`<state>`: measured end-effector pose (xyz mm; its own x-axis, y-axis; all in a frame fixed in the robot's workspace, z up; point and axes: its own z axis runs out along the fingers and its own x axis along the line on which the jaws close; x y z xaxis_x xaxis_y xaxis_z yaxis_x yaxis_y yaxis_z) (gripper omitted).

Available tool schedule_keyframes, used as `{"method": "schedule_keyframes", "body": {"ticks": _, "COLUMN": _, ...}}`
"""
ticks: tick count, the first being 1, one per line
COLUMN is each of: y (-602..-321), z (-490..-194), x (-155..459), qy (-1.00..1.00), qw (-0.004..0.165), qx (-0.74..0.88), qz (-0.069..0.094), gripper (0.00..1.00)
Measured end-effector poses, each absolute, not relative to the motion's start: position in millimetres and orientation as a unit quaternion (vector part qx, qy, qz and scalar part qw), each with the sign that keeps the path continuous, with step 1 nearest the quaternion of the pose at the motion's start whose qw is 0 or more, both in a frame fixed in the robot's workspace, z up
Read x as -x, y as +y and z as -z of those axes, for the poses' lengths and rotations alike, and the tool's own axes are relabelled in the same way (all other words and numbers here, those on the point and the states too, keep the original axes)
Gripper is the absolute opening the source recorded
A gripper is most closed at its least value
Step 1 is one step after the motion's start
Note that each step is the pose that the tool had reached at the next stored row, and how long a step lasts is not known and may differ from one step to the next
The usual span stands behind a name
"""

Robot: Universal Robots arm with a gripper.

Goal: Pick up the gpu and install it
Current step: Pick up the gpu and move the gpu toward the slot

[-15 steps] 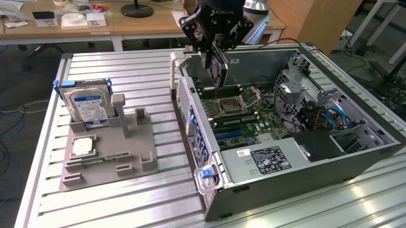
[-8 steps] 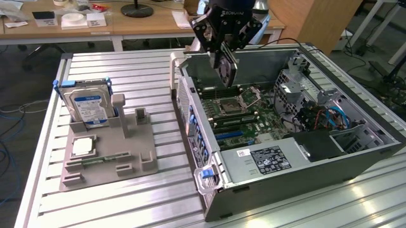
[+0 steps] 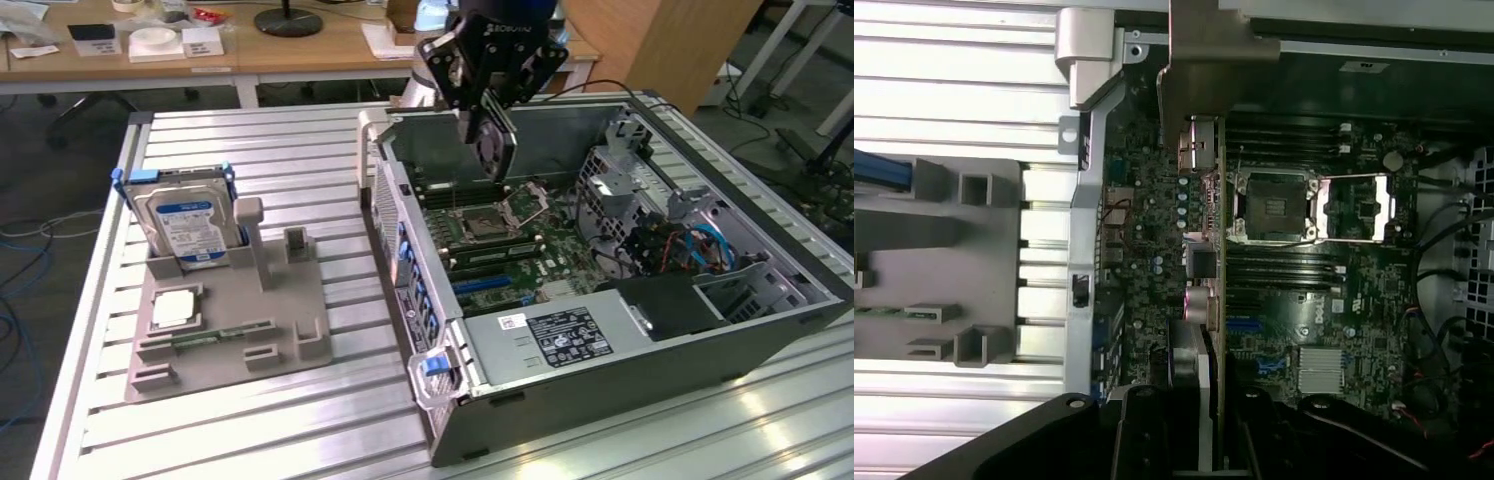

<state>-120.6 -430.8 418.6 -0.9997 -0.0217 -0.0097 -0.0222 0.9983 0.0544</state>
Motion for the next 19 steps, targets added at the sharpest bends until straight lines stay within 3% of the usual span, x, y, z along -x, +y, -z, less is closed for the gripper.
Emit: {"method": "schedule_keyframes", "body": {"ticks": 19, "y": -431, "z": -416, "x": 67, "qy": 1.000, "qw": 0.005, "qx": 0.009, "qz": -0.027, "gripper": 0.28}}
